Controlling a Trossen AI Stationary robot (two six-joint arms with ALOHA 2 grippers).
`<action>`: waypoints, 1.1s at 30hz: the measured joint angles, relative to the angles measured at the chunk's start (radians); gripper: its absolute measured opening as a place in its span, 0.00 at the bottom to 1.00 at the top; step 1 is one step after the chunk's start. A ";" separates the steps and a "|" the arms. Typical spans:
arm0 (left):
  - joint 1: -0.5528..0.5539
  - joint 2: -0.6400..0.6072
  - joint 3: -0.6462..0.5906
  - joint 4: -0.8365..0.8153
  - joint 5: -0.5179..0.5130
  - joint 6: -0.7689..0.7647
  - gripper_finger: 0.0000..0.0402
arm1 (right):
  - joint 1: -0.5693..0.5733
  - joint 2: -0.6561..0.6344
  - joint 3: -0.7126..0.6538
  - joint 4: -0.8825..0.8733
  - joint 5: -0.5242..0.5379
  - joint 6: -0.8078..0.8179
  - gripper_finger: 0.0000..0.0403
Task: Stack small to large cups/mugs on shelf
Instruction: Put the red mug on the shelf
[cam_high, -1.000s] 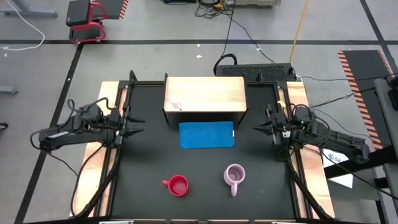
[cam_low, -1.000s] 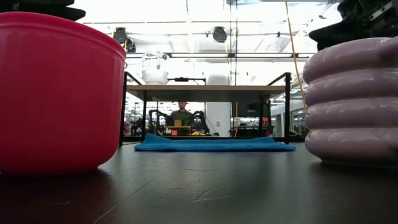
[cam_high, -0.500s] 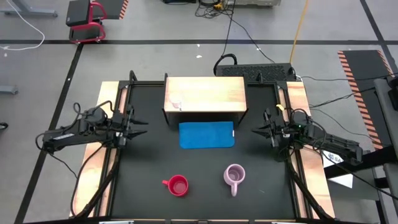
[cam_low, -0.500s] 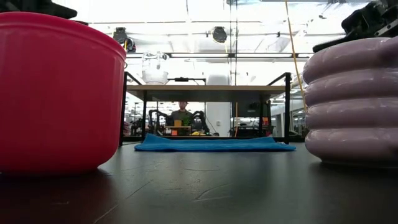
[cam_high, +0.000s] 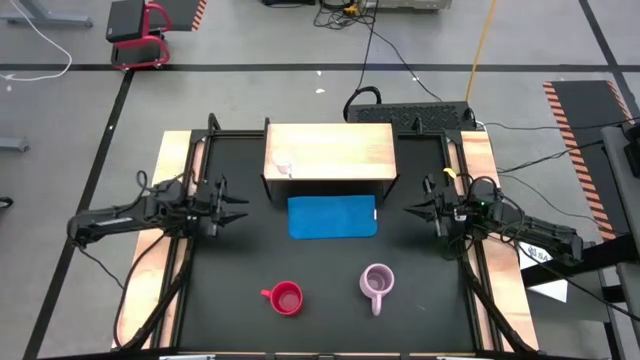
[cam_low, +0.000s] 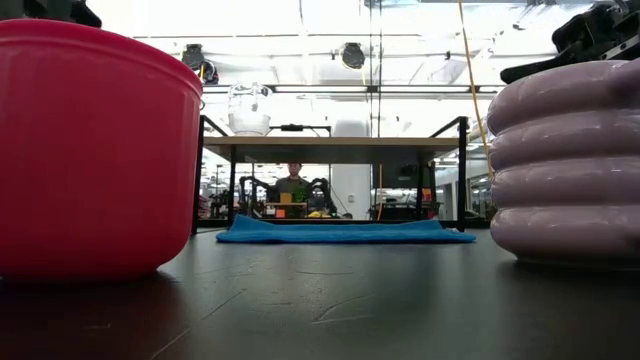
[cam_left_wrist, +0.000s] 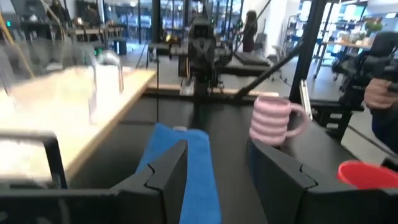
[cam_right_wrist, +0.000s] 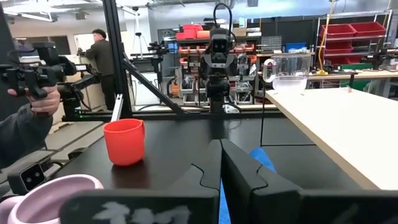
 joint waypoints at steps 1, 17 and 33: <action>0.000 0.000 -0.013 0.003 0.000 0.000 0.43 | 0.000 0.000 0.000 -0.001 0.000 0.001 0.00; 0.000 0.000 -0.097 0.141 0.185 0.024 0.43 | 0.000 0.000 -0.002 -0.011 -0.001 0.000 0.00; -0.134 0.088 -0.096 0.400 0.250 -0.014 0.43 | 0.000 0.001 -0.003 -0.016 -0.001 0.003 0.00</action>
